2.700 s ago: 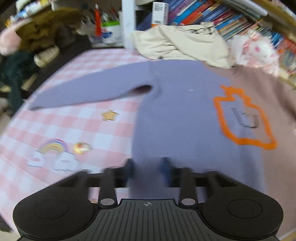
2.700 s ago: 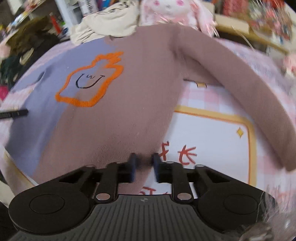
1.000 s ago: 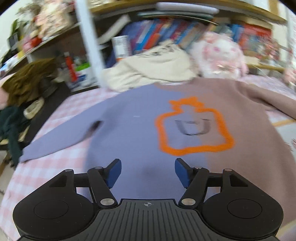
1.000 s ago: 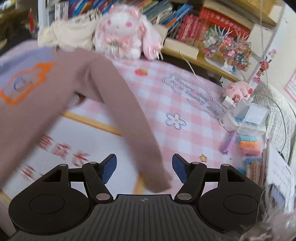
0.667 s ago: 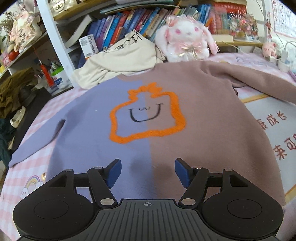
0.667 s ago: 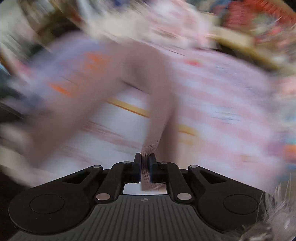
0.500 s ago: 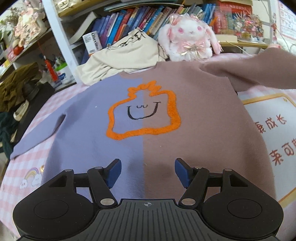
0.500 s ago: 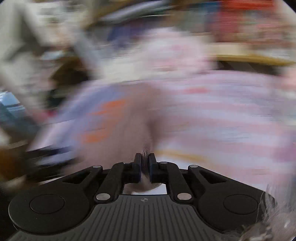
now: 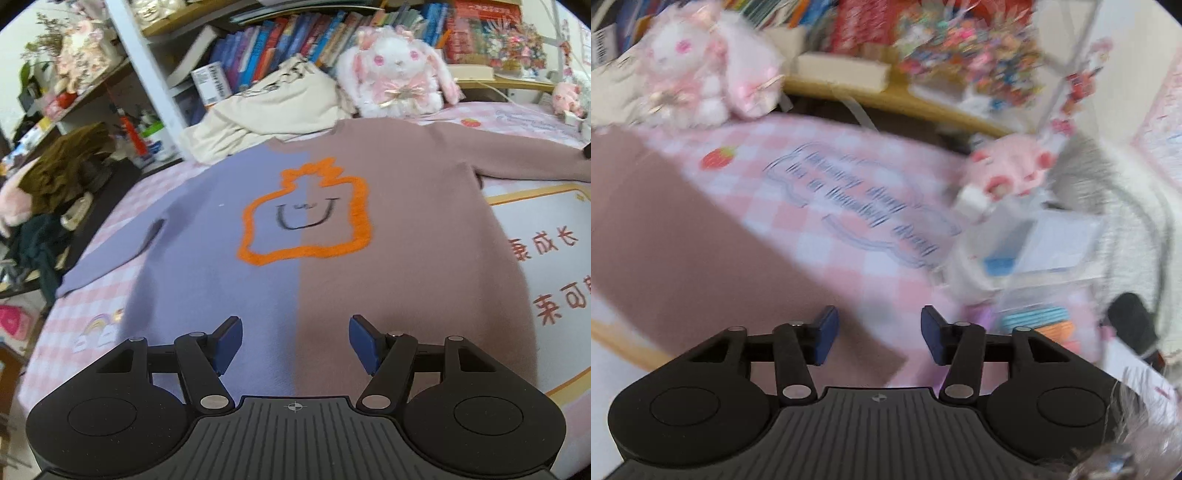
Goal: Fold clothes
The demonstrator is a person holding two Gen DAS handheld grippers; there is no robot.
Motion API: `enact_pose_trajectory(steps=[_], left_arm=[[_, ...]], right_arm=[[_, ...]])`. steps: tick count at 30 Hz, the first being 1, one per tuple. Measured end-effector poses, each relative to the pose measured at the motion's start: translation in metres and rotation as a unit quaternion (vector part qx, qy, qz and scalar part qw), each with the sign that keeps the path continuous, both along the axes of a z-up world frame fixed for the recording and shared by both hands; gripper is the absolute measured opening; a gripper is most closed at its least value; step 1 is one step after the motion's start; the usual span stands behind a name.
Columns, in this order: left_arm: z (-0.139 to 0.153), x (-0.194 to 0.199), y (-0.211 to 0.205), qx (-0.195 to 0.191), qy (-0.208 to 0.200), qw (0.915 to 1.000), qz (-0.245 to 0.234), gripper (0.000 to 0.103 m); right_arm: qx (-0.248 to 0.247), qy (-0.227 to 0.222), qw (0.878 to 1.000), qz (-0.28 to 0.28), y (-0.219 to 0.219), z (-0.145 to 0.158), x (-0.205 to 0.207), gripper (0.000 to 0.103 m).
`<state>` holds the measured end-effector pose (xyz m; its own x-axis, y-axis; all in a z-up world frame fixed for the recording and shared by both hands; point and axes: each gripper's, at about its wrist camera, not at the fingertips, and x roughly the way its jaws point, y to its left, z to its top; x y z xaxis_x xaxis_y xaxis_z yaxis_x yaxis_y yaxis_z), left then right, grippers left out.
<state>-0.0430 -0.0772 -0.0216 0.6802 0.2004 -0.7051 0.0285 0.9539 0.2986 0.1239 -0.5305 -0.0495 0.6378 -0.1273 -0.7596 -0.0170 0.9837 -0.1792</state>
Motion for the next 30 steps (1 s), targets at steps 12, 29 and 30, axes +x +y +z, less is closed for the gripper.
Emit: enact_pose_trajectory(steps=[12, 29, 30], left_arm=[[0.006, 0.020, 0.070, -0.023, -0.016, 0.9966, 0.078, 0.071], [-0.017, 0.039, 0.223, -0.134, 0.025, 0.9882, 0.069, 0.041], [-0.019, 0.040, 0.228, -0.153, 0.029, 0.9856, 0.065, 0.037]], right_arm=[[0.175, -0.002, 0.981, 0.086, 0.109, 0.031, -0.080, 0.051], [0.182, 0.055, 0.980, 0.053, 0.288, 0.007, -0.152, 0.037], [0.181, 0.056, 0.981, 0.038, 0.292, 0.005, -0.154, 0.034]])
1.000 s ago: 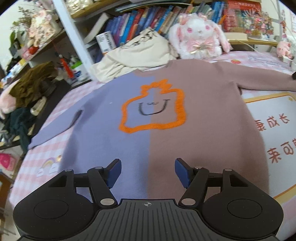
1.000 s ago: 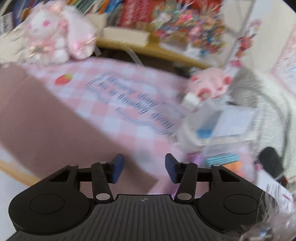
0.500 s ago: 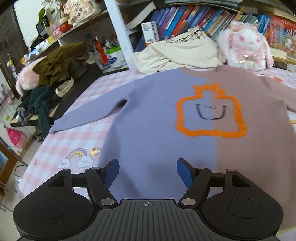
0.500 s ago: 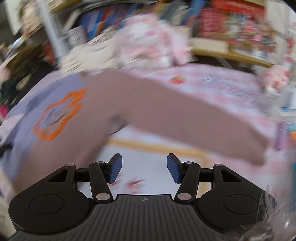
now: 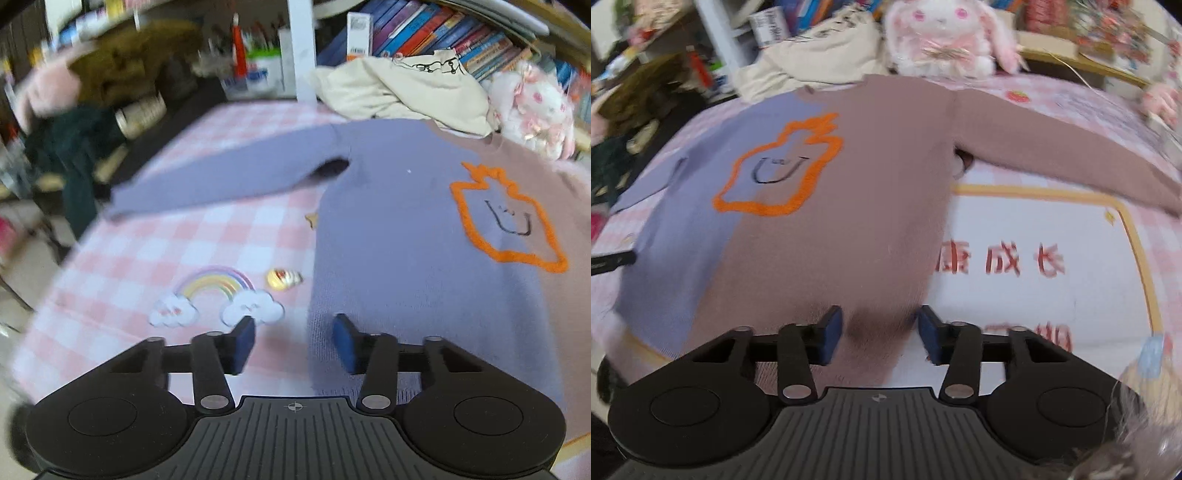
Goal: Fold clothes
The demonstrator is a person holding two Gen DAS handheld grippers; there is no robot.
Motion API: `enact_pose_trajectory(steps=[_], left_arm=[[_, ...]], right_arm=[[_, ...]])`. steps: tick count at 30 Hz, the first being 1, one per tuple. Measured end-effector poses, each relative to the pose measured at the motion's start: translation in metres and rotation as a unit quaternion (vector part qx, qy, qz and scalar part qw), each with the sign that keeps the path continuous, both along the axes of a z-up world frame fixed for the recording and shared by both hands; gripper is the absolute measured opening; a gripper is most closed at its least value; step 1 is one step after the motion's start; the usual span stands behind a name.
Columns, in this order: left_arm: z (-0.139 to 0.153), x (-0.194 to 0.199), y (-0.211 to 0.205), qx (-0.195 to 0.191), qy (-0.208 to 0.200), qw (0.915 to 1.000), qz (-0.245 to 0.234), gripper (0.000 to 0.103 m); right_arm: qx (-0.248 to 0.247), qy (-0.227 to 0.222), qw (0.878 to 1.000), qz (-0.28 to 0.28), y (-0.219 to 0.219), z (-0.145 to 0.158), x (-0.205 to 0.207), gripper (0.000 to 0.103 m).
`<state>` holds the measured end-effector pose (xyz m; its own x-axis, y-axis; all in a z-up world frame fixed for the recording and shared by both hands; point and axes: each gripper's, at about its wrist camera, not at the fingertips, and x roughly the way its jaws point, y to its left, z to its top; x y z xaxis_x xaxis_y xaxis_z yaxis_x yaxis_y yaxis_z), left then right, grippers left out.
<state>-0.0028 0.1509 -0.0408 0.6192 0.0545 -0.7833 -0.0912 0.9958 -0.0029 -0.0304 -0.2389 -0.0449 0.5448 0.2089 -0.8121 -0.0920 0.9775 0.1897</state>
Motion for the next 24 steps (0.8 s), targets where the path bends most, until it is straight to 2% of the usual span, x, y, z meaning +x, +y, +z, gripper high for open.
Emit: enact_pose_trajectory(steps=[1, 2, 3, 5, 9, 14, 18, 24], left_arm=[[-0.002, 0.001, 0.004, -0.017, 0.001, 0.9998, -0.005, 0.035], [-0.003, 0.003, 0.007, -0.027, 0.000, 0.9996, -0.009, 0.031], [-0.003, 0.005, 0.008, -0.030, -0.001, 0.9994, -0.017, 0.023], [-0.003, 0.008, 0.006, -0.042, 0.003, 0.9982, -0.041, 0.008], [-0.005, 0.009, -0.010, -0.043, 0.005, 0.9943, -0.097, 0.006], [-0.006, -0.002, -0.024, -0.018, -0.005, 0.9911, -0.132, 0.004], [-0.006, -0.012, -0.016, -0.024, 0.000, 0.9906, -0.134, 0.004], [-0.006, -0.011, -0.003, -0.037, 0.003, 0.9929, -0.113, 0.004]], right_arm=[[-0.004, -0.005, 1.000, -0.012, 0.001, -0.001, -0.003, 0.026], [-0.009, -0.008, 1.000, -0.021, 0.005, -0.002, -0.006, 0.023], [-0.010, -0.008, 1.000, -0.025, 0.006, -0.002, -0.007, 0.015], [-0.008, -0.007, 0.999, -0.040, 0.007, 0.000, -0.012, 0.012], [-0.044, -0.013, 0.996, -0.083, 0.005, 0.003, -0.030, 0.012], [-0.029, -0.008, 0.995, -0.098, -0.007, 0.000, -0.037, 0.013], [-0.050, -0.014, 0.995, -0.088, 0.002, 0.000, -0.030, 0.013], [-0.063, -0.020, 0.995, -0.069, 0.018, 0.000, -0.027, 0.013]])
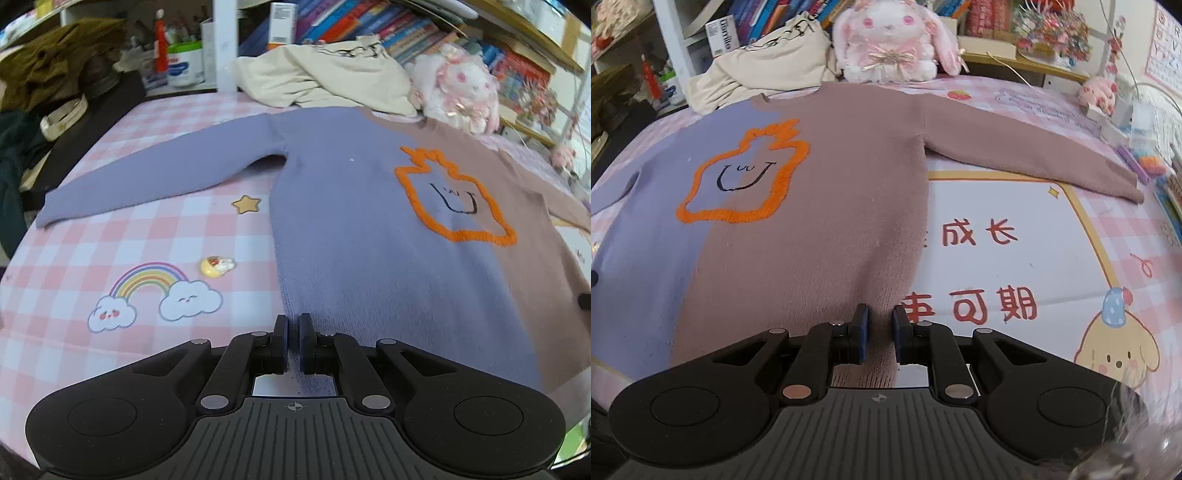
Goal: Fold clothes
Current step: 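Pinch the lavender hem with the left tool and smooth it flat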
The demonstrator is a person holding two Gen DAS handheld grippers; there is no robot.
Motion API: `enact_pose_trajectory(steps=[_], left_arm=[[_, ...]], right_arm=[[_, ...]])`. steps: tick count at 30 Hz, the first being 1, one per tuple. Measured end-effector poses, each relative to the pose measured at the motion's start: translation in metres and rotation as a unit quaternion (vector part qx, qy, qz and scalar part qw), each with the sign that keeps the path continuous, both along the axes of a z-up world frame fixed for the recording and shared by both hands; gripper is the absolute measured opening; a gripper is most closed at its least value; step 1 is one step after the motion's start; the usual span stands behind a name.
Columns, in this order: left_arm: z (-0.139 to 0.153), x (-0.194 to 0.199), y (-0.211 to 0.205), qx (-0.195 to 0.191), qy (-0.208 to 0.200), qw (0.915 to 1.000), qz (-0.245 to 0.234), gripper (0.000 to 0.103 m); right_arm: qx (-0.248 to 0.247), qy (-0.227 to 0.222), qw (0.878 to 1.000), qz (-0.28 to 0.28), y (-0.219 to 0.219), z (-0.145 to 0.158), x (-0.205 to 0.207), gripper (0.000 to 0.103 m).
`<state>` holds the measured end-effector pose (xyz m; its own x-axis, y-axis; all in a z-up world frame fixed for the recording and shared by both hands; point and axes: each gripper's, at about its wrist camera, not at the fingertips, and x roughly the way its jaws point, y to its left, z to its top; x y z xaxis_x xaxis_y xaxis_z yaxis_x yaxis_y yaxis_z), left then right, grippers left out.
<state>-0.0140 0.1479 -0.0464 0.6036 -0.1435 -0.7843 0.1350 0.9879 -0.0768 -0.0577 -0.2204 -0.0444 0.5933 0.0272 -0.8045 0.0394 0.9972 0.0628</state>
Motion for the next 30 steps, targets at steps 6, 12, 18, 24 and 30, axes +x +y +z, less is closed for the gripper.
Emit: enact_pose_trajectory(steps=[6, 12, 18, 24, 30], left_arm=[[0.000, -0.002, 0.002, 0.000, 0.002, 1.0000, 0.003, 0.005], [0.000, -0.003, 0.003, -0.003, 0.001, 1.0000, 0.004, 0.005], [0.000, -0.005, 0.004, -0.007, 0.000, 0.9999, 0.007, 0.005], [0.000, -0.006, 0.004, -0.012, 0.001, 0.9999, 0.007, 0.005], [0.000, -0.006, 0.005, -0.011, 0.000, 0.9999, 0.002, 0.005]], right_arm=[[0.006, -0.004, 1.000, 0.000, -0.001, -0.001, 0.002, 0.013], [0.007, -0.013, 1.000, -0.004, -0.001, -0.004, 0.000, 0.013], [0.002, -0.017, 1.000, -0.004, 0.001, -0.004, -0.001, 0.013], [0.006, -0.017, 1.000, -0.001, -0.004, -0.004, 0.001, 0.013], [0.017, -0.013, 1.000, -0.012, -0.008, -0.003, 0.002, 0.014]])
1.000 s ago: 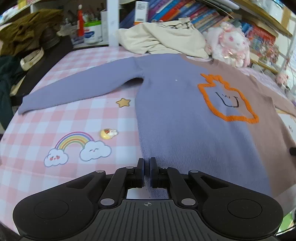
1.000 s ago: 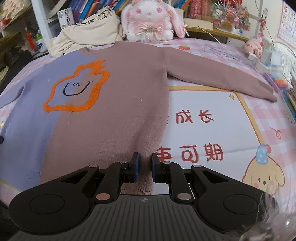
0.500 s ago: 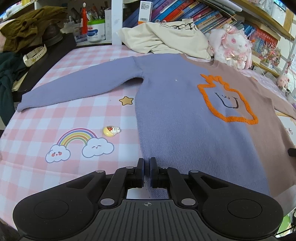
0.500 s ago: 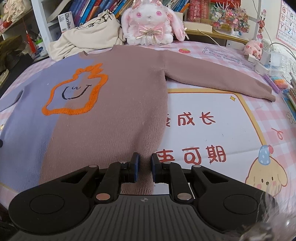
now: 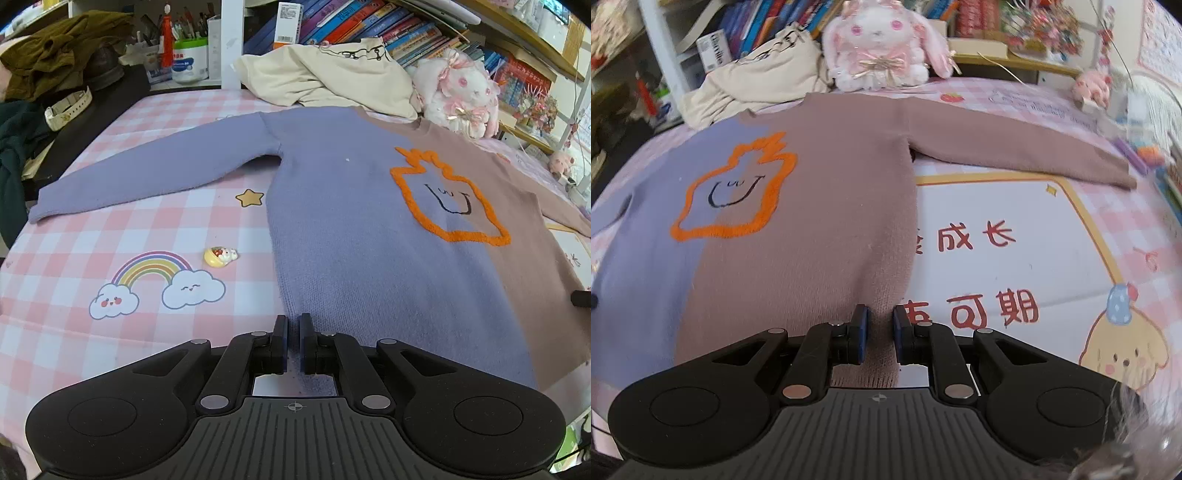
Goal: Fold clothes
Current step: 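Pinch the lavender hem with the left tool and smooth it flat, then open the left tool and move it toward the lavender sleeve cuff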
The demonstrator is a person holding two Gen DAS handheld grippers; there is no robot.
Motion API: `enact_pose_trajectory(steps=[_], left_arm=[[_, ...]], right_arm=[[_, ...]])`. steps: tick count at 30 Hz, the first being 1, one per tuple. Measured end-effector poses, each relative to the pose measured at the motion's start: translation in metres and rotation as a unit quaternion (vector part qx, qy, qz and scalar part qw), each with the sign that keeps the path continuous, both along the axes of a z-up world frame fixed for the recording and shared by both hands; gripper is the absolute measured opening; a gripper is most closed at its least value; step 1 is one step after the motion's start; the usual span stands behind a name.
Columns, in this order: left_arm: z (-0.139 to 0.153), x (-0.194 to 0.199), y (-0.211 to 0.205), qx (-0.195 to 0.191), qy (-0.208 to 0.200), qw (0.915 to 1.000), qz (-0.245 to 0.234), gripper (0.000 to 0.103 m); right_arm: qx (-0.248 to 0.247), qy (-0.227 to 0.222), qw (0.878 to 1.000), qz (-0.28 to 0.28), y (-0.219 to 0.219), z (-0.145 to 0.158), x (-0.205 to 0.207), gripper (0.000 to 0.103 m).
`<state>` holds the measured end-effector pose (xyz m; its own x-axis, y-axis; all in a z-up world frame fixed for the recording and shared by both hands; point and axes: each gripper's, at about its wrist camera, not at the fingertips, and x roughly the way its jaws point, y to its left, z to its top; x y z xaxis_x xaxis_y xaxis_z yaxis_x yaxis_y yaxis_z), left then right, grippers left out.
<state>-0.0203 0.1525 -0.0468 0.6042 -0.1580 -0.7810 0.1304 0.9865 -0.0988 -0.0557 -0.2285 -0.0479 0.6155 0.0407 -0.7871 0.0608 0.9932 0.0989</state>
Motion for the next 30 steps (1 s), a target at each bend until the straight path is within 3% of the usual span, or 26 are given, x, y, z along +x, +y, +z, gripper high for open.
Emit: enact_pose_trajectory(steps=[9, 12, 14, 16, 20, 21, 30], left_arm=[[0.000, 0.001, 0.001, -0.002, 0.000, 1.0000, 0.004, 0.007], [0.000, 0.001, 0.001, 0.001, -0.001, 1.0000, 0.003, 0.009], [0.002, 0.001, 0.000, 0.005, -0.002, 1.0000, 0.001, 0.010], [0.003, 0.000, -0.002, 0.012, -0.004, 0.9999, -0.002, 0.016], [0.008, -0.004, -0.006, 0.027, -0.020, 0.9994, -0.008, 0.059], [0.011, -0.005, -0.007, 0.029, -0.028, 0.9991, -0.009, 0.067], [0.019, -0.008, -0.017, 0.045, -0.061, 0.9968, -0.024, 0.081]], right_arm=[[-0.004, 0.003, 1.000, -0.003, 0.003, 0.000, -0.001, 0.016], [-0.007, 0.005, 1.000, -0.011, 0.004, 0.000, -0.001, 0.022], [-0.009, 0.007, 1.000, -0.020, 0.003, 0.001, -0.001, 0.036], [-0.008, 0.003, 1.000, -0.026, 0.004, 0.003, -0.002, 0.047], [-0.003, -0.013, 1.000, -0.028, 0.008, 0.010, -0.005, 0.067], [-0.002, -0.018, 0.999, -0.027, 0.009, 0.012, -0.006, 0.068], [-0.016, -0.036, 0.999, 0.003, 0.032, 0.019, -0.006, 0.084]])
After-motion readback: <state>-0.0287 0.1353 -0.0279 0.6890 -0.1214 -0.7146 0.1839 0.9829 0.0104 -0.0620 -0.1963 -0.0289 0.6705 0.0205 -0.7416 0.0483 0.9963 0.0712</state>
